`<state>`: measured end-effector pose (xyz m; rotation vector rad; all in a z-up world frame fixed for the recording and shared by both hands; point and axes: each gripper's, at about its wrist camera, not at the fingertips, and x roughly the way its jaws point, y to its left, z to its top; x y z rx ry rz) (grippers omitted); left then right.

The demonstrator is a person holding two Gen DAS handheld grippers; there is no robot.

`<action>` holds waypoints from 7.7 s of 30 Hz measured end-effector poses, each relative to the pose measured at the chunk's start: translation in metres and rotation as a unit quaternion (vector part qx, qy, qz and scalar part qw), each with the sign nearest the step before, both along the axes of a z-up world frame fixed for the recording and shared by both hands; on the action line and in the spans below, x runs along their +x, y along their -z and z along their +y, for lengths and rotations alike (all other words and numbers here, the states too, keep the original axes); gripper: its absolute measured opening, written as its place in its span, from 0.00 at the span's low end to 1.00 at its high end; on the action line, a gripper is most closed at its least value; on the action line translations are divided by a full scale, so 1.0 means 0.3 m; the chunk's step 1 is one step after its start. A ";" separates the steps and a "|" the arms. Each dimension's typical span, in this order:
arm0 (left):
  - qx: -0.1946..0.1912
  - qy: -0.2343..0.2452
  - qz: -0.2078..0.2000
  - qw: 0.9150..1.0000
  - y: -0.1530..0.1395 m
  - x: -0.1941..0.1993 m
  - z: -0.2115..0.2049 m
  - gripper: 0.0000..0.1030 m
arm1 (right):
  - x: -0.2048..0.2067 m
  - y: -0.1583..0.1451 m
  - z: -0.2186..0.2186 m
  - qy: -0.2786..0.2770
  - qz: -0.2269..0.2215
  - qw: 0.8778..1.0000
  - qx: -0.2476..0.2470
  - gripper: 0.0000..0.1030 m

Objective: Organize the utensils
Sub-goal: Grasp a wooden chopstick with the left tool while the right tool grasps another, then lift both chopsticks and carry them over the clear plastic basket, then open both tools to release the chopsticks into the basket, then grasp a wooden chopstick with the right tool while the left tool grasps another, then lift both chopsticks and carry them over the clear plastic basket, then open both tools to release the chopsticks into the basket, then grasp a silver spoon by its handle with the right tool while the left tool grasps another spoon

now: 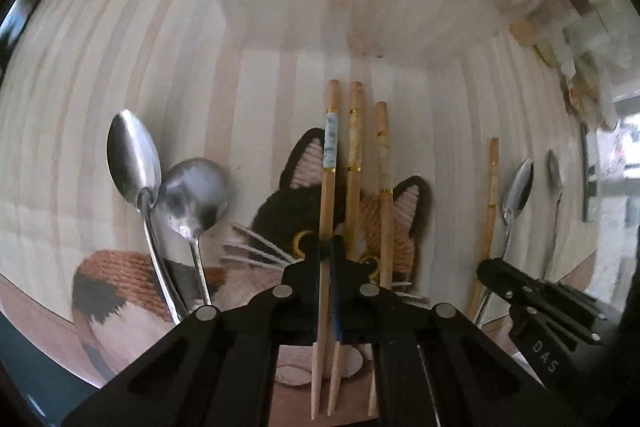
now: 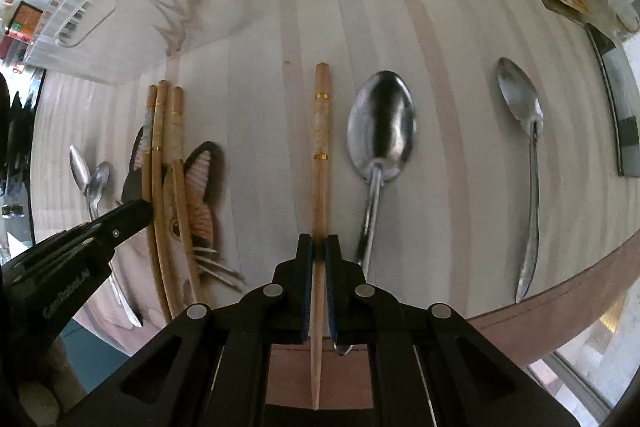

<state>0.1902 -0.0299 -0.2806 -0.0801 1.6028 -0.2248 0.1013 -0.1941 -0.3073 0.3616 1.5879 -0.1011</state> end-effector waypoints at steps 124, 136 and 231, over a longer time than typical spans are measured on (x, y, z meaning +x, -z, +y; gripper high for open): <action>0.095 0.073 -0.036 0.992 0.007 -0.067 -0.180 0.31 | 0.148 -0.048 -0.094 0.042 -0.003 0.999 -0.011 0.00; 0.083 0.032 -0.023 0.996 0.053 -0.097 -0.035 0.05 | 0.117 -0.088 -0.055 0.032 -0.010 0.999 0.032 0.06; 0.174 -0.109 -0.177 0.963 -0.377 0.120 0.331 1.00 | 0.216 -0.230 -0.097 0.068 -0.099 0.993 -0.020 0.58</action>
